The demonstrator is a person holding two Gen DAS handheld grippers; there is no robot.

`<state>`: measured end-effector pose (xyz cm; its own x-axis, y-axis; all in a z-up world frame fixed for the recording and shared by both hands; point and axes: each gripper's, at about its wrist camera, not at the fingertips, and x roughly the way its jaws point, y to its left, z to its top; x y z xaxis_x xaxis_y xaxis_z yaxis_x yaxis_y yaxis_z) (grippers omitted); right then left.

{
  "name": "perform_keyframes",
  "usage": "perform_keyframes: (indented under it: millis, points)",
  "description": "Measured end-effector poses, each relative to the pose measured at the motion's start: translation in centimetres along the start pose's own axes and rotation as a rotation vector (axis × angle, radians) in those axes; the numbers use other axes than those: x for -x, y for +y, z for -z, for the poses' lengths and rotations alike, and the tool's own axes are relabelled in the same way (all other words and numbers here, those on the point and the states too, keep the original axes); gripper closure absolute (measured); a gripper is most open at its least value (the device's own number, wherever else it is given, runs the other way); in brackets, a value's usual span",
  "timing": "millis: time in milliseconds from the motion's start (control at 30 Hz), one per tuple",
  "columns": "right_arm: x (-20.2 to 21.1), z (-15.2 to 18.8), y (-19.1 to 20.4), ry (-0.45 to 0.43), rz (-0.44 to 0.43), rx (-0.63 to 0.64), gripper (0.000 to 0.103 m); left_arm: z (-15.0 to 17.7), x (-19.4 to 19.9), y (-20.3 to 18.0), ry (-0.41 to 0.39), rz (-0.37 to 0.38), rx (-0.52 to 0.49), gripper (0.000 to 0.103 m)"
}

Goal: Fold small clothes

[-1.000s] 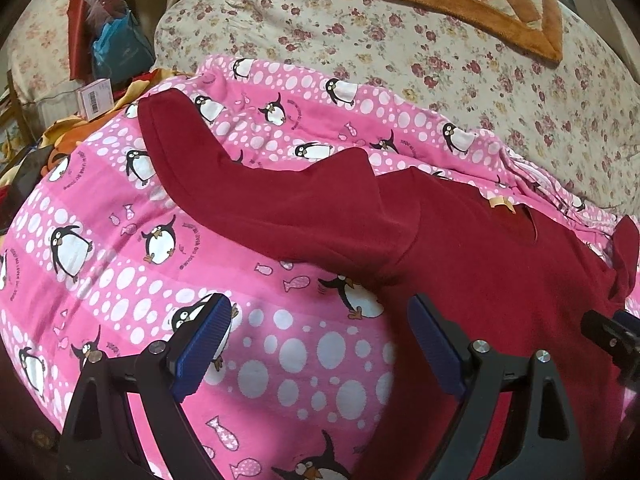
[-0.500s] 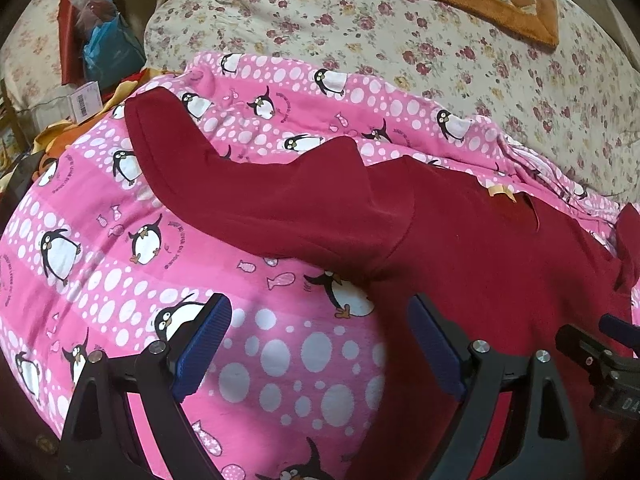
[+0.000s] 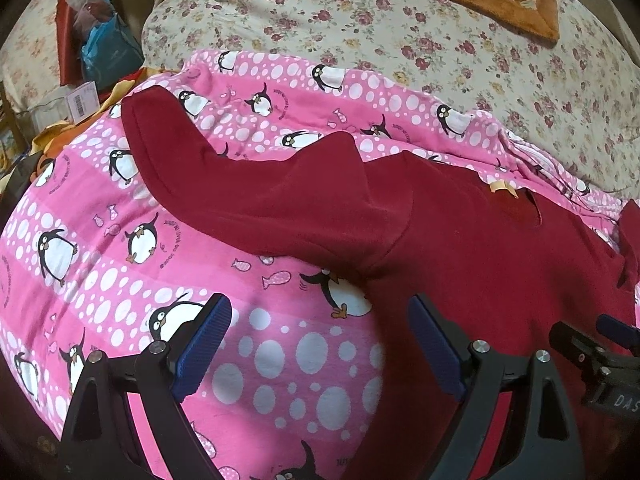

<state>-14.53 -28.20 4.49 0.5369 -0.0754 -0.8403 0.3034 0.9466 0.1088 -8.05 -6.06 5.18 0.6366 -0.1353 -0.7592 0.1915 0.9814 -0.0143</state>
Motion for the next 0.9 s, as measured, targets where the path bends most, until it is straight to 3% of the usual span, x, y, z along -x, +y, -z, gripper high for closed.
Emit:
perform_keyframes:
  millis: [900]
  points:
    - [-0.9,-0.3,-0.4,0.009,0.028,-0.031,0.0,0.0,-0.6,-0.7,0.004,0.002,-0.019,0.03]
